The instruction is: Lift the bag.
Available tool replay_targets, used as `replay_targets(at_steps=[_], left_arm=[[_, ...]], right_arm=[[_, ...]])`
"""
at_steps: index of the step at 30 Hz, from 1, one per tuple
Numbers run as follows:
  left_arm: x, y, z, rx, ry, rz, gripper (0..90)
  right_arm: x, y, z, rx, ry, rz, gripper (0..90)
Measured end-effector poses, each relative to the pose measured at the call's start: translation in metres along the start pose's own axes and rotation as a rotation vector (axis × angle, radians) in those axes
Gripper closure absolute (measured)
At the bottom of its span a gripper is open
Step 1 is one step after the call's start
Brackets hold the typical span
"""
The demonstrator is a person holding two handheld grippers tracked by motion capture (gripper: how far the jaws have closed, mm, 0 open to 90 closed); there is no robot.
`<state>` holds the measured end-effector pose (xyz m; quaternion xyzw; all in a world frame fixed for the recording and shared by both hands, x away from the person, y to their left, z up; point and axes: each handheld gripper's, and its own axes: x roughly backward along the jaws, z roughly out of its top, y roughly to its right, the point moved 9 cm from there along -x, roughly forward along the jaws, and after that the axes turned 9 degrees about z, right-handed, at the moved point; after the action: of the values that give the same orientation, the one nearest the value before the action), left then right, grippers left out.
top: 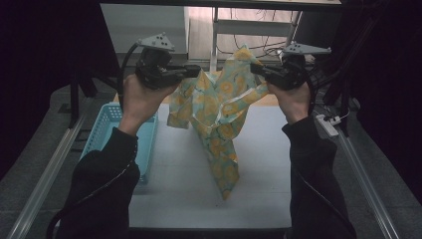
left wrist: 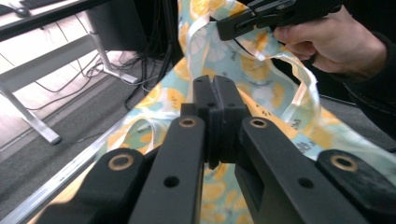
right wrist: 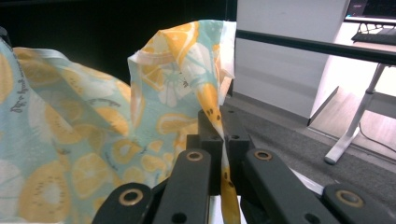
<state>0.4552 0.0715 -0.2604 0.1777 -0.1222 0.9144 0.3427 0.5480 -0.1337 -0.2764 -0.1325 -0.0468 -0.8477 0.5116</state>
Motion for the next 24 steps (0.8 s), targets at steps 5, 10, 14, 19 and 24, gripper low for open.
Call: replay_targets(at_steps=[5,10,14,19,24], left_arm=[[-0.006,-0.001,-0.008,0.009,-0.027,-0.009,89.9],[-0.018,0.003,-0.019,-0.001,-0.064,-0.016,89.7],[-0.024,0.002,-0.024,0.015,-0.080,-0.023,89.6],[-0.028,0.001,-0.030,0.026,-0.088,-0.026,89.4],[-0.030,0.002,-0.032,0.020,-0.101,-0.025,89.2]], right_arm=[[-0.003,0.005,-0.009,-0.013,-0.022,-0.011,90.0],[-0.005,0.015,-0.025,-0.046,-0.048,-0.033,89.9],[-0.006,0.021,-0.033,-0.061,-0.057,-0.041,89.8],[-0.004,0.022,-0.038,-0.068,-0.061,-0.043,89.7],[-0.005,0.021,-0.039,-0.072,-0.064,-0.037,89.3]])
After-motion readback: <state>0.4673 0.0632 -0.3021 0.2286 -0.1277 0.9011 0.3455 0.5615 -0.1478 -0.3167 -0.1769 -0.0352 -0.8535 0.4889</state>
